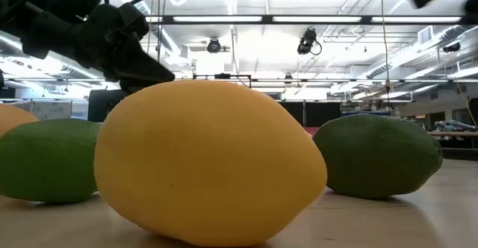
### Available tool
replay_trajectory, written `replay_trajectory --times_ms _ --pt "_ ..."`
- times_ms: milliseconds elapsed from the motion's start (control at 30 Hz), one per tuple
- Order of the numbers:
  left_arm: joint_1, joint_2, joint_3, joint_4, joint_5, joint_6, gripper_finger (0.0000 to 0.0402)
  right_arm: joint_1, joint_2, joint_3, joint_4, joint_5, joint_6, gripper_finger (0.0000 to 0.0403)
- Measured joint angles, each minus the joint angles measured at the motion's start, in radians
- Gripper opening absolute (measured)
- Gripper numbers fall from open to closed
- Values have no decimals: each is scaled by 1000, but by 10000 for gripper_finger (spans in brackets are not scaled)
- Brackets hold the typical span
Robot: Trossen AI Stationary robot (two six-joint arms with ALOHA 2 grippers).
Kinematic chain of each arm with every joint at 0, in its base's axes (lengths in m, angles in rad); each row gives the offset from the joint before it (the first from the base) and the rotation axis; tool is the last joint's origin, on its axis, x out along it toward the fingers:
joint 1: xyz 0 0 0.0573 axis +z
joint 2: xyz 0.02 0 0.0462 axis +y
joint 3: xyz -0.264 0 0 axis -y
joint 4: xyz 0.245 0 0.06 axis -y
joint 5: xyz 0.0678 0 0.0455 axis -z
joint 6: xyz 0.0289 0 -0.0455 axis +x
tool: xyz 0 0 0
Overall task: Sort produce into baskets
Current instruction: Put the green lime into the bottom white bin
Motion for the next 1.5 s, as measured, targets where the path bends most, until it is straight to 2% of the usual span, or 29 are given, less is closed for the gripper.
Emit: replay_trajectory --times_ms 100,267,400,567,667,767,900,1067,1300,1500 --pt "-7 46 0 60 -1 -22 147 102 -10 0 -36 -23 114 166" --pt "-41 148 0 230 -6 -26 147 244 36 0 -30 -44 206 176" --pt "-89 229 3 341 -6 -12 147 313 102 0 -29 -46 223 207" --pt "-177 333 94 332 -2 44 148 345 168 1 -33 -45 239 258" --pt "-222 392 178 251 -1 58 149 346 185 2 -30 -70 295 278" --pt "-256 431 273 101 -6 50 160 351 190 2 -1 -92 331 282" --pt "-287 480 393 -111 -77 -22 190 369 187 3 22 -40 336 277" --pt "-309 510 498 -283 -93 -150 235 383 189 3 26 20 337 272" --pt "-341 510 582 -513 -68 -338 268 393 188 3 38 84 327 272" --pt "-354 562 606 -540 -72 -415 269 404 188 3 40 144 325 271"
